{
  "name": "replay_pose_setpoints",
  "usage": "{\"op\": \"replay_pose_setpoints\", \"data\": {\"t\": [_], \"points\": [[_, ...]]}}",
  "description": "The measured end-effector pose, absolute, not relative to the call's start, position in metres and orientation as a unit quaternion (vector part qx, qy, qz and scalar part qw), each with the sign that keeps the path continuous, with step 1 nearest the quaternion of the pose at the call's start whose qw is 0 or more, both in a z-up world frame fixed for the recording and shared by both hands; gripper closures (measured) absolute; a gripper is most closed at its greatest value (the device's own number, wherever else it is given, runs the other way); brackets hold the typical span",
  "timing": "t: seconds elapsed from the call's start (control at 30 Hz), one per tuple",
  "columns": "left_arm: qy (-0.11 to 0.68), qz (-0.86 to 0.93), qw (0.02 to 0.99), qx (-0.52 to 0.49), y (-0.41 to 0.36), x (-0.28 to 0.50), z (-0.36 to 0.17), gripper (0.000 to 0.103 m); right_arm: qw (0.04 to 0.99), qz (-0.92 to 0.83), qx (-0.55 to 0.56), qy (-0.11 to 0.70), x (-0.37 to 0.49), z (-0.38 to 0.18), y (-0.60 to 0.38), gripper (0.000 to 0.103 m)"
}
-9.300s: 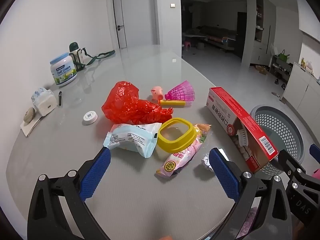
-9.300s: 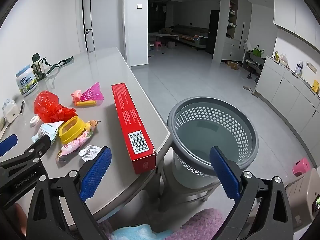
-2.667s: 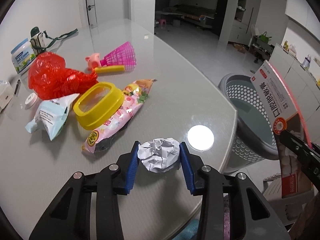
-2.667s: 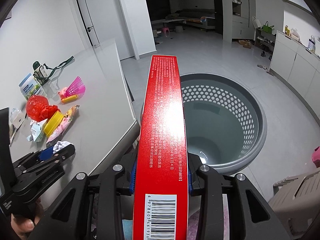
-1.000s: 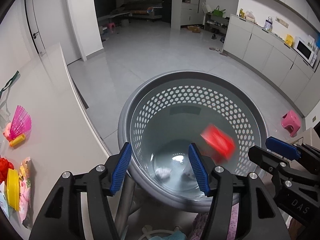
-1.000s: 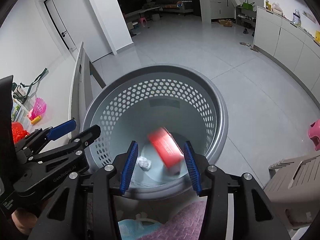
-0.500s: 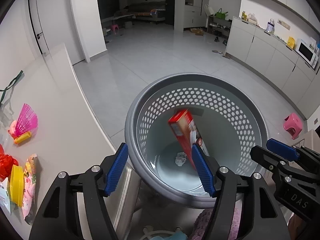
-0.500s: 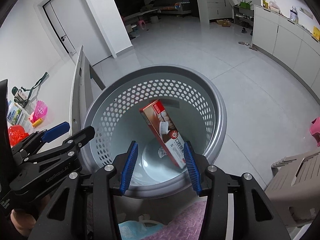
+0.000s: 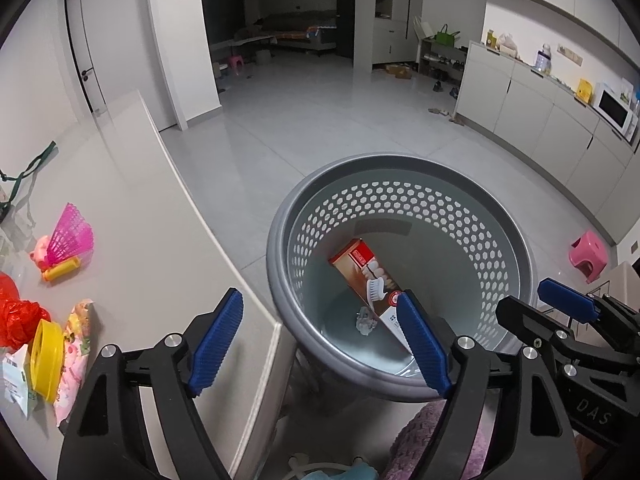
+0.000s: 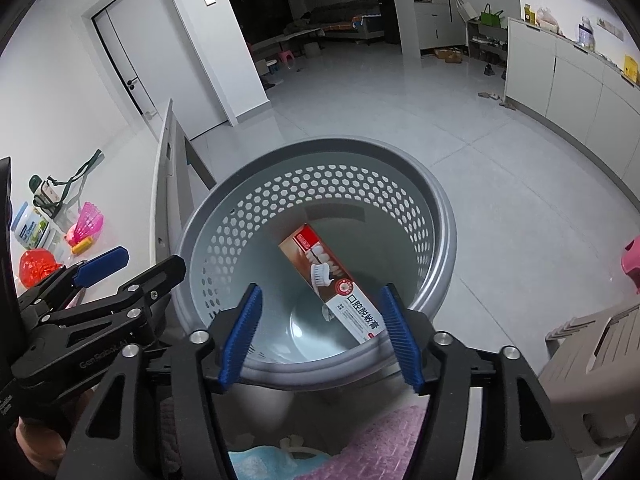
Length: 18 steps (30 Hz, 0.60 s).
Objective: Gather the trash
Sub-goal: 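Move both tools back from the basket toward the table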
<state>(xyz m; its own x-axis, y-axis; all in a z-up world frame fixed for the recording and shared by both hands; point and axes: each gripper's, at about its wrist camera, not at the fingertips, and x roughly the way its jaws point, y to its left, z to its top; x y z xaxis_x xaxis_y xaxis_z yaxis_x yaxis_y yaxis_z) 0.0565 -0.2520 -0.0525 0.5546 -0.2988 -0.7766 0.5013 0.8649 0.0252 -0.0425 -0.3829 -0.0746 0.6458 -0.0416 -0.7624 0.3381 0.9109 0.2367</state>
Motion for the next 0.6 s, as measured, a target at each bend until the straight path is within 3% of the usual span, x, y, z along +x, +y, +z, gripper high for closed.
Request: {"op": "replay_pose_setpoints", "data": {"t": [0.3,0.6], "points": [[0.395,-0.216,0.886,0.113,-0.225,0.051,-0.037,0.018,0.9,-0.097,0.17,0.388,-0.045,-0.06,-0.364,0.033],[0.376,-0.176,0.904,0.102,-0.175,0.048,-0.019,0.014,0.913,-0.066,0.135,0.38,-0.034,-0.05,-0.321,0.032]]}}
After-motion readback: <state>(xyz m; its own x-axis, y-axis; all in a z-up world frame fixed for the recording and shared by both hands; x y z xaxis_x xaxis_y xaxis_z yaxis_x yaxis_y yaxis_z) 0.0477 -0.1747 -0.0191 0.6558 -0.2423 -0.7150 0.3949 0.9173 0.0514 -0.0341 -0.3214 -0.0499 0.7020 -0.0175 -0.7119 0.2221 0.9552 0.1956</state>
